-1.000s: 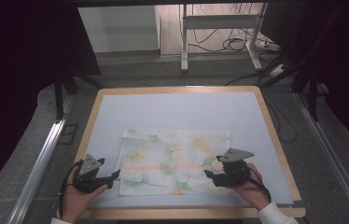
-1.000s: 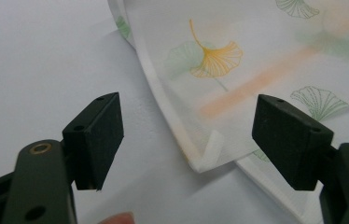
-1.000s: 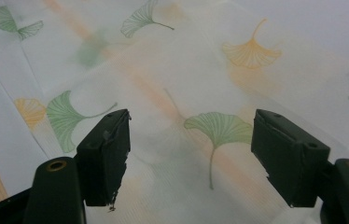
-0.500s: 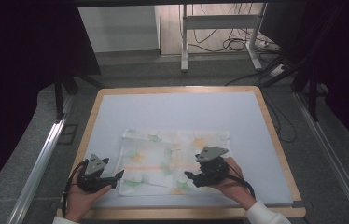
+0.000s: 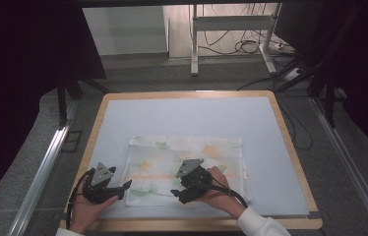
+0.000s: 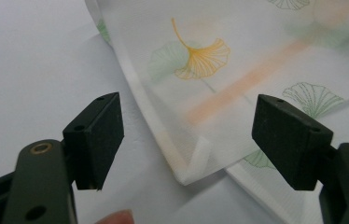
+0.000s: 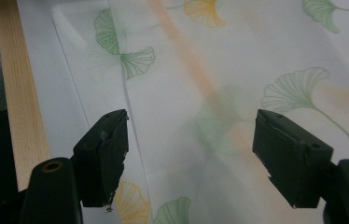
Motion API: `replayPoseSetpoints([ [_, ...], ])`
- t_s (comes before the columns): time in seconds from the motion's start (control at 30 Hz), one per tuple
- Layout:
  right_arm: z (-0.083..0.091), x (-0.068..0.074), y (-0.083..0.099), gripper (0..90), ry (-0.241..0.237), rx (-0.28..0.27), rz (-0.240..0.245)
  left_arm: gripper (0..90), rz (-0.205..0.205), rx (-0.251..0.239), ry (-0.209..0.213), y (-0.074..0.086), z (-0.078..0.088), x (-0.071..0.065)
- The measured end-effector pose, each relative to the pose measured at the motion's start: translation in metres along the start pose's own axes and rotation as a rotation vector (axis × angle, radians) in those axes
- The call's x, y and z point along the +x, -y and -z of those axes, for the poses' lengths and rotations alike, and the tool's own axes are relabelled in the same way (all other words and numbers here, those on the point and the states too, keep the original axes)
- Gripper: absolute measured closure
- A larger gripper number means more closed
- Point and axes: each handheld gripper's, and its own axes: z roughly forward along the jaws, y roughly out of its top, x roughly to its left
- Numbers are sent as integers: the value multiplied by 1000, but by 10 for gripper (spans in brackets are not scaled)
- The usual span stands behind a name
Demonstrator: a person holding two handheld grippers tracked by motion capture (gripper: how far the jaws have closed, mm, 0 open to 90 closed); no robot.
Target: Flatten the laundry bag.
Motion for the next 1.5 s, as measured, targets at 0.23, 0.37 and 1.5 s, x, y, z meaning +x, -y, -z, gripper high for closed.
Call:
replayPoseSetpoints([
  [0.23, -21, 6, -4, 256, -33, 52, 15, 243, -7, 9, 1, 0, -2, -2],
  [0.37, -32, 11, -6, 257, -39, 78, 34, 242, -5, 15, 2, 0, -4, -1],
  [1.5, -48, 5, -14, 870, -31, 112, 30, 240, -33, 34, 16, 1, -8, -4],
])
